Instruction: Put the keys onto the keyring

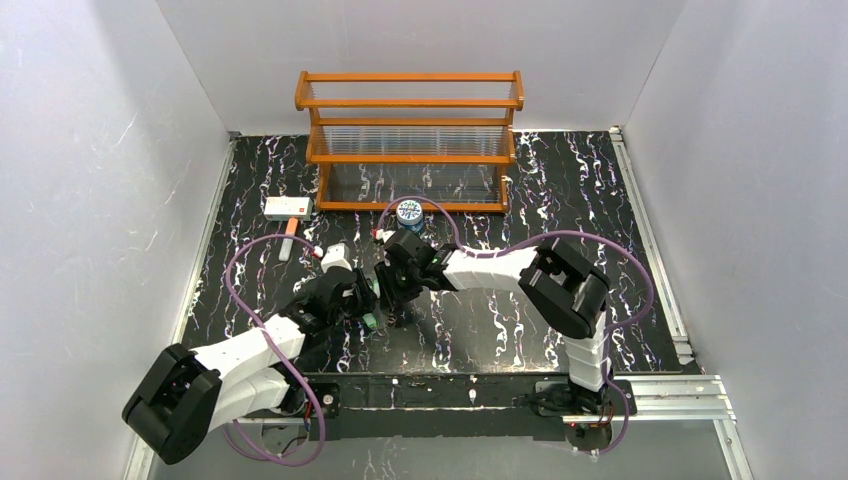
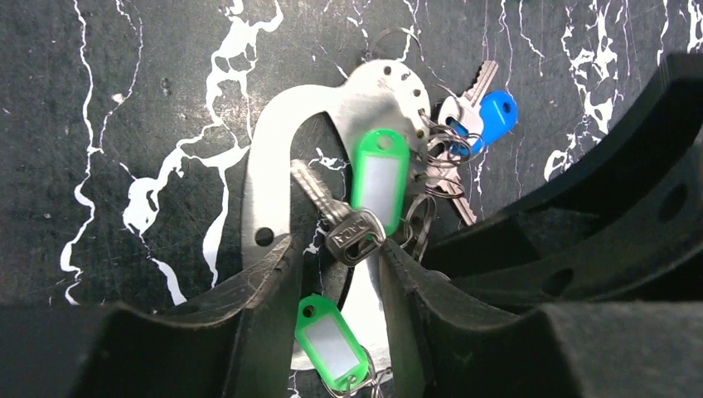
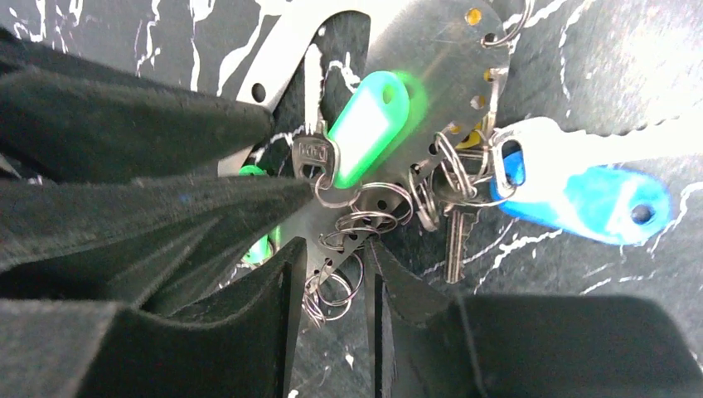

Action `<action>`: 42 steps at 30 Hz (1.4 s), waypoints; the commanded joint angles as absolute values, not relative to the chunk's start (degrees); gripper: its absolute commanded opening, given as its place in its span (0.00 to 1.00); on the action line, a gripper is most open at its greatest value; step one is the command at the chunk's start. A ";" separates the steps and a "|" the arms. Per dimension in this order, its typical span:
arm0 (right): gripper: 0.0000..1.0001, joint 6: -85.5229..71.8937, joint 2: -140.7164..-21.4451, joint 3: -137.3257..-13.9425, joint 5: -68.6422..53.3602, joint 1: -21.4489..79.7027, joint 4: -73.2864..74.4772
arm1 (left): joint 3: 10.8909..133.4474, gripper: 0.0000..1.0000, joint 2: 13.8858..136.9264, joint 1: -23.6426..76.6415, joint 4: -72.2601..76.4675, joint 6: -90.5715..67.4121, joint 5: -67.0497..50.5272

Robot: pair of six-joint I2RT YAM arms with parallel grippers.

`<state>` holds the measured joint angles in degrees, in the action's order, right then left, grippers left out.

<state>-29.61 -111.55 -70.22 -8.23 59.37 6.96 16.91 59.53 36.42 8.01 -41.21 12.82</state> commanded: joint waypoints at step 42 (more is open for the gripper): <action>0.01 -27.95 -113.19 -59.02 -28.36 49.12 -8.71 | 14.52 0.33 69.75 35.77 29.62 -41.12 -5.34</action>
<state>-28.32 -111.59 -60.07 -26.70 49.28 -9.41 15.18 69.06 36.10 27.62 -40.73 -3.99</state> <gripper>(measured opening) 0.029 0.348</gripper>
